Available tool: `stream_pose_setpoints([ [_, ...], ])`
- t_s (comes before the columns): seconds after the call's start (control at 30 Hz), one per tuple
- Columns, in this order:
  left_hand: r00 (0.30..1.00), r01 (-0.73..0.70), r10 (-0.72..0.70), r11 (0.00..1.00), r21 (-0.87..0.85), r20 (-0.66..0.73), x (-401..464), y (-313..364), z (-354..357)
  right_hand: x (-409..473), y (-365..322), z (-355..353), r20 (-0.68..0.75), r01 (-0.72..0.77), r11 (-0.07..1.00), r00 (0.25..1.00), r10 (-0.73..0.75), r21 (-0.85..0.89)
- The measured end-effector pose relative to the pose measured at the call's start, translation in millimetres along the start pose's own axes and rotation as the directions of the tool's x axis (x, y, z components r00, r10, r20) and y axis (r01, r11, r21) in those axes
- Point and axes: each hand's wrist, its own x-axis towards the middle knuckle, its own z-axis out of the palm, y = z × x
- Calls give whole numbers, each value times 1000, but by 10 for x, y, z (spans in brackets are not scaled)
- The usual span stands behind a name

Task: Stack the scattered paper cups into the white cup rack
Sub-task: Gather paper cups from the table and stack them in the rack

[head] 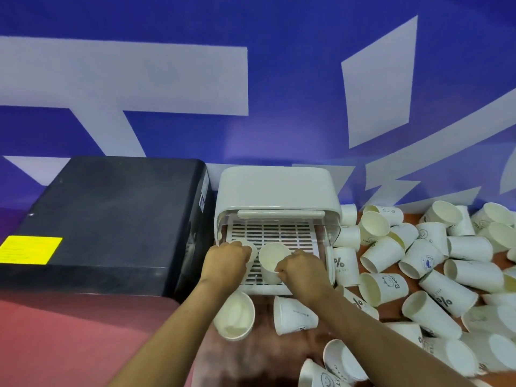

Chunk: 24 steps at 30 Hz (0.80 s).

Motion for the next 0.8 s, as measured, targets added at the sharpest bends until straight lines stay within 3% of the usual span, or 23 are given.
stream_pose_setpoints([
  [0.33,993,60,-48,990,-124,104,-99,-7,-9,-92,36,18,83,8,993,996,-18,116],
  [0.6,980,87,-61,987,-138,189,-284,39,-81,-384,215,-198,26,1,993,1000,-4,115],
  [0.8,996,61,-48,982,-176,77,-397,90,-247,-671,465,-382,-54,-53,989,997,61,140],
])
